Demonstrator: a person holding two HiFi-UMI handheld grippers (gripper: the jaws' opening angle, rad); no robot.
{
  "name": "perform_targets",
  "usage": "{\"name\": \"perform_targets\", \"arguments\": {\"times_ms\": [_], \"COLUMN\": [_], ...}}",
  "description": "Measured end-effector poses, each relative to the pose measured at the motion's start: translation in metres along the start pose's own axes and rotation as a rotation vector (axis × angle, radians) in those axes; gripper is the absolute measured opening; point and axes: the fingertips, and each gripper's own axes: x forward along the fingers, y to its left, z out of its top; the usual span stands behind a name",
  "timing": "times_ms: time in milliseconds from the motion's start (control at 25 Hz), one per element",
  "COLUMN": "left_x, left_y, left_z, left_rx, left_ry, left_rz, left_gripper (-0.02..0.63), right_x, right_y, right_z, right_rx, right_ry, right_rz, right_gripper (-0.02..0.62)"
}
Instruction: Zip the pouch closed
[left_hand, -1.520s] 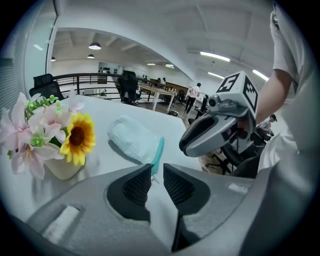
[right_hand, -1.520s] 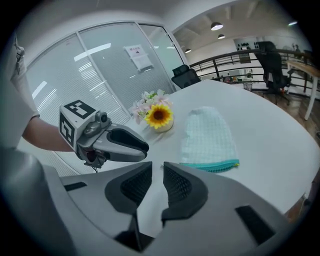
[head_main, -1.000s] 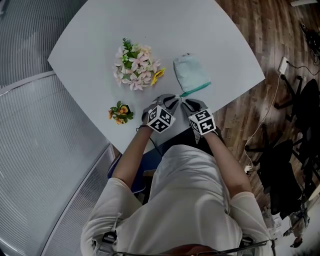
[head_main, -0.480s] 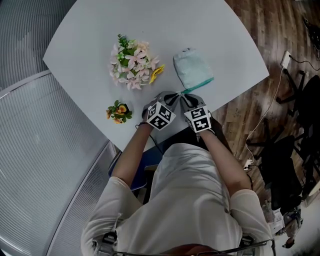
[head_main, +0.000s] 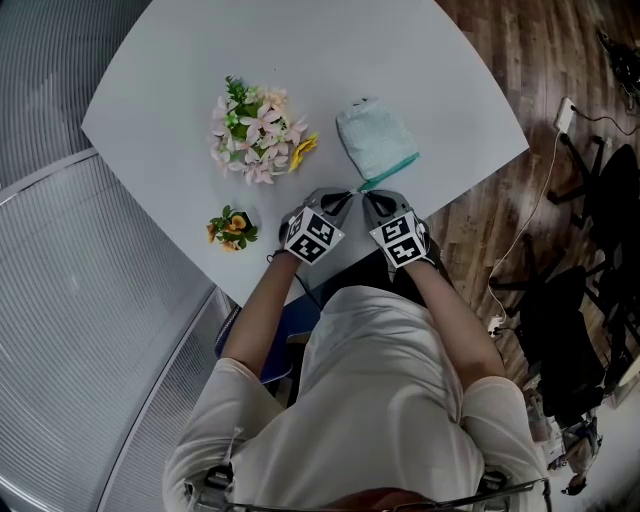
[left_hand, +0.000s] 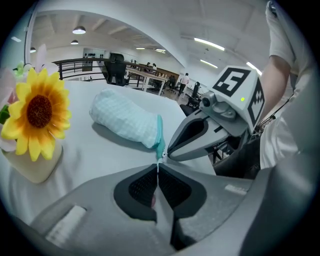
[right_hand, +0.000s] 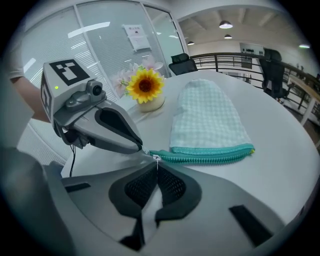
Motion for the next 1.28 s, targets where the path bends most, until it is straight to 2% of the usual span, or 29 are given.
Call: {"name": "perform_targets", "arguments": {"times_ms": [120,480,760,1280], "left_x": [0.002,-0.004,-0.005,-0.010], "left_y": [-0.001,0.003,0.011,0.022], "left_z": [0.001,0.000,-0.002,-0.007], "left_rx": [-0.011,-0.078,-0.121,-0.204], "left_ry": [-0.004,-0.031,-0.044,-0.055], "left_rz": [0.000,0.024,0.047,0.062], "left_gripper": [0.023,0.023,0.023,0.023], "right_x": [-0.005,-0.021,-0.033,-0.044], "right_y": [-0.007,-0.047,-0.081,-0.118], "right_z": [-0.003,-0.014,-0.015,-0.015], "right_rx": [-0.048,0.021,0.014,-0.058], "right_ry": [0.011,0.004,0.018,0.056], "right_rz": [-0.007,-0.036,-0.064,-0.101], "right_gripper": [0.003,0.003,0.005,0.005]}}
